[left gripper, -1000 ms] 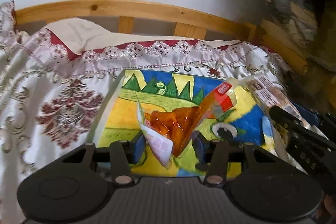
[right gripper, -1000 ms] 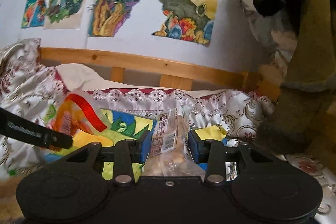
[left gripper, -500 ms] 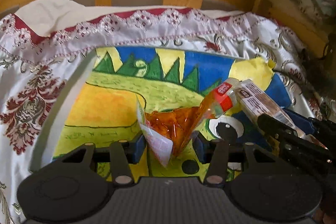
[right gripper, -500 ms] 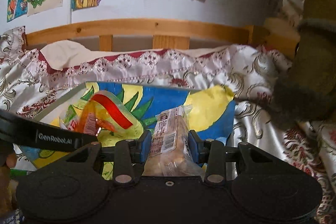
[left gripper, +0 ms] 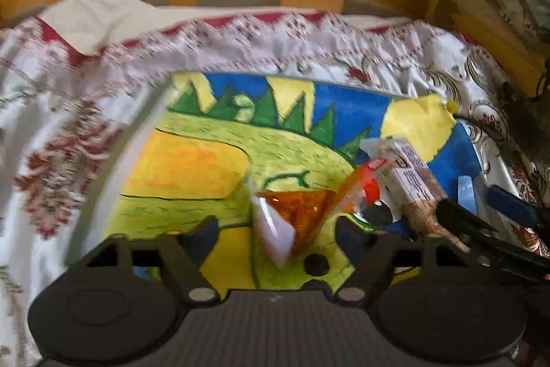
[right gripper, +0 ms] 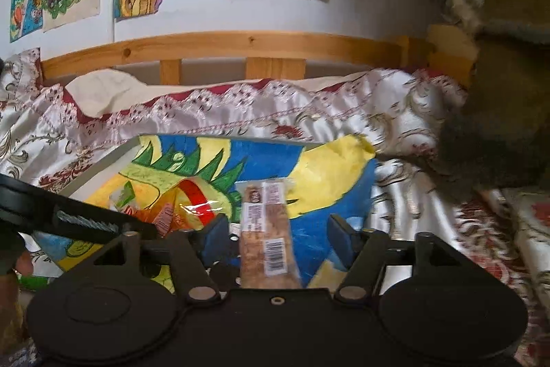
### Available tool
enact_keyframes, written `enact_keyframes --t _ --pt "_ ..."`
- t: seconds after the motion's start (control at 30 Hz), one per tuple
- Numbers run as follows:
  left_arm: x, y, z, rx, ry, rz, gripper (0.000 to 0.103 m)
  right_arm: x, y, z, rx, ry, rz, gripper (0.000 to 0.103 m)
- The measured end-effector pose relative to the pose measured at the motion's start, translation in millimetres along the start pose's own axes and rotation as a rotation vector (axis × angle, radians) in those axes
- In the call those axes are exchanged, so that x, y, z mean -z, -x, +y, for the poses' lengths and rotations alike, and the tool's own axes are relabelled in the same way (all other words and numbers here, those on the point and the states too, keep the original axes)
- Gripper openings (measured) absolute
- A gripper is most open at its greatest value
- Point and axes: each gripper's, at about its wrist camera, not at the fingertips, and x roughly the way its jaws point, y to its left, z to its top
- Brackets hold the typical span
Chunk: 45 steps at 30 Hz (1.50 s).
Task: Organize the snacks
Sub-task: 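Open both grippers to release the packs and lift away from the tray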
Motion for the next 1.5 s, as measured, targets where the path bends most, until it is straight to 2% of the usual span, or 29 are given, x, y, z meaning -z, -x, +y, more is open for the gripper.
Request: enact_keyframes --t 0.07,0.27,0.37,0.7,0.87,1.03,1.23,1.5 --pt "5 18 3 -0.035 -0.021 -0.044 0.084 -2 18 -2 0.006 -0.013 -0.019 0.079" --pt "25 92 20 -0.084 0.004 -0.177 0.101 -11 81 -1 0.007 -0.063 -0.092 0.093" --pt "39 132 26 -0.099 0.006 -0.249 0.103 -11 119 6 0.006 -0.071 -0.146 0.102" --pt "94 239 38 -0.143 -0.036 -0.317 0.103 16 235 37 0.012 -0.045 -0.224 0.102" --pt "123 281 47 -0.141 -0.033 -0.302 0.103 32 277 46 0.013 -0.055 -0.223 0.102" --pt "149 306 56 -0.153 -0.009 -0.255 0.103 51 309 56 0.019 -0.082 -0.173 0.102" --pt "175 315 56 -0.158 -0.047 -0.118 0.103 73 327 70 0.03 -0.063 -0.082 0.102" --pt "185 310 52 -0.18 -0.076 -0.064 0.103 90 325 82 0.024 -0.025 0.016 0.102"
